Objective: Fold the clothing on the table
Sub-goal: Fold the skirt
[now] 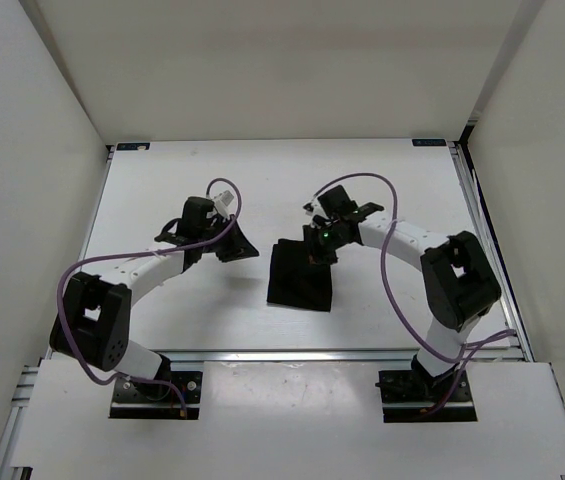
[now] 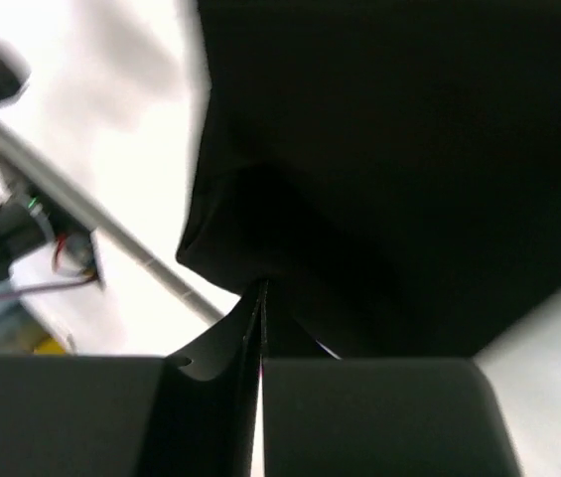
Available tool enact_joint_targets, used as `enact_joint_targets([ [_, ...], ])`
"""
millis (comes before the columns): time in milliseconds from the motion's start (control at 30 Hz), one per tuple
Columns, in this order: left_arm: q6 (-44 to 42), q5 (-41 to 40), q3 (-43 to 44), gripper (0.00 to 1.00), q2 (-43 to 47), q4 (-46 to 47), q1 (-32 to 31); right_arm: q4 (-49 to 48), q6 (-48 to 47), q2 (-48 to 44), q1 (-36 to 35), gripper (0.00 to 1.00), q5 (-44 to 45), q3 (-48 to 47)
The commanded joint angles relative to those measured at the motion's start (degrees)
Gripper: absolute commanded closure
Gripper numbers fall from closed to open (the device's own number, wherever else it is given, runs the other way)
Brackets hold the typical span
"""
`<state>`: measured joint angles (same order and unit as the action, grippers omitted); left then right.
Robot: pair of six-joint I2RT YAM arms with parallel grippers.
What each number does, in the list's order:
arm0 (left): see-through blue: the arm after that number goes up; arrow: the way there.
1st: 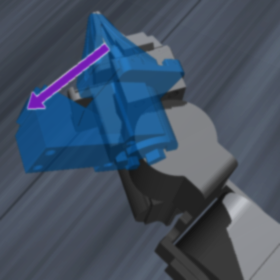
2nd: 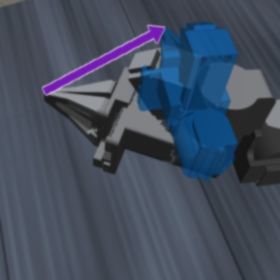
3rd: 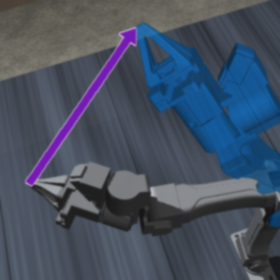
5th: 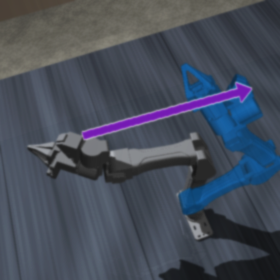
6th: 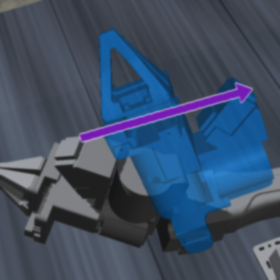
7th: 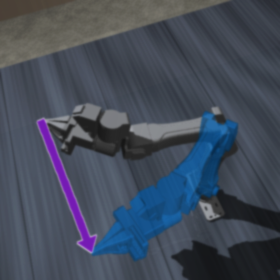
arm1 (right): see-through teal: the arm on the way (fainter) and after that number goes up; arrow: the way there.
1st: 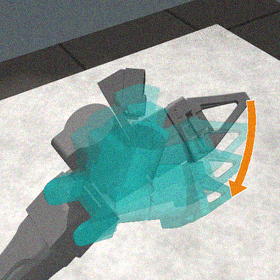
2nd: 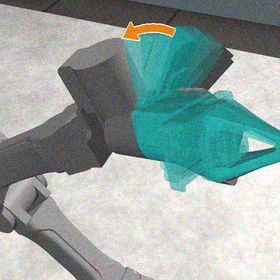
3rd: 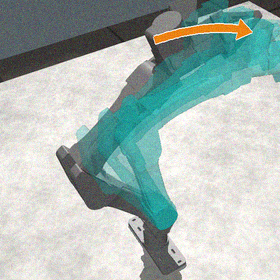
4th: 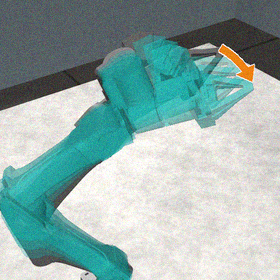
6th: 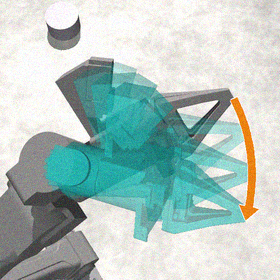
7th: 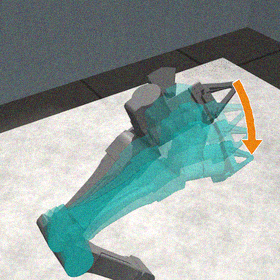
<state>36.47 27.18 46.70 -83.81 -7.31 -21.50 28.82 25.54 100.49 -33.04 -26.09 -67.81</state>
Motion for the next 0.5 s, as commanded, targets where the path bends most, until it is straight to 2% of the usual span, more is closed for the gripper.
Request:
enact_joint_targets([
  [0,-0.3,0.2,-0.6,1.00,1.7,0.5,1.2,-4.2,2.4,0.7,-3.7,1.00,-6.4,-2.2],
  [200,-0.4,1.1,-1.3,1.00,1.8,0.8,3.0,-1.0,-0.5,-0.8,-4.6,1.00,-14.6,-3.5],
  [333,0.5,2.3,-1.3,1.00,1.0,2.0,3.1,8.0,-5.7,-2.5,-3.0,1.00,-22.6,-6.6],
  [433,2.1,4.0,0.5,1.00,0.3,3.4,1.7,10.1,-6.1,-5.2,0.2,1.00,-20.9,-5.6],
  [467,2.7,5.0,0.8,1.00,0.3,4.0,0.8,9.2,-5.9,-7.0,1.9,1.00,-17.5,-5.0],
])
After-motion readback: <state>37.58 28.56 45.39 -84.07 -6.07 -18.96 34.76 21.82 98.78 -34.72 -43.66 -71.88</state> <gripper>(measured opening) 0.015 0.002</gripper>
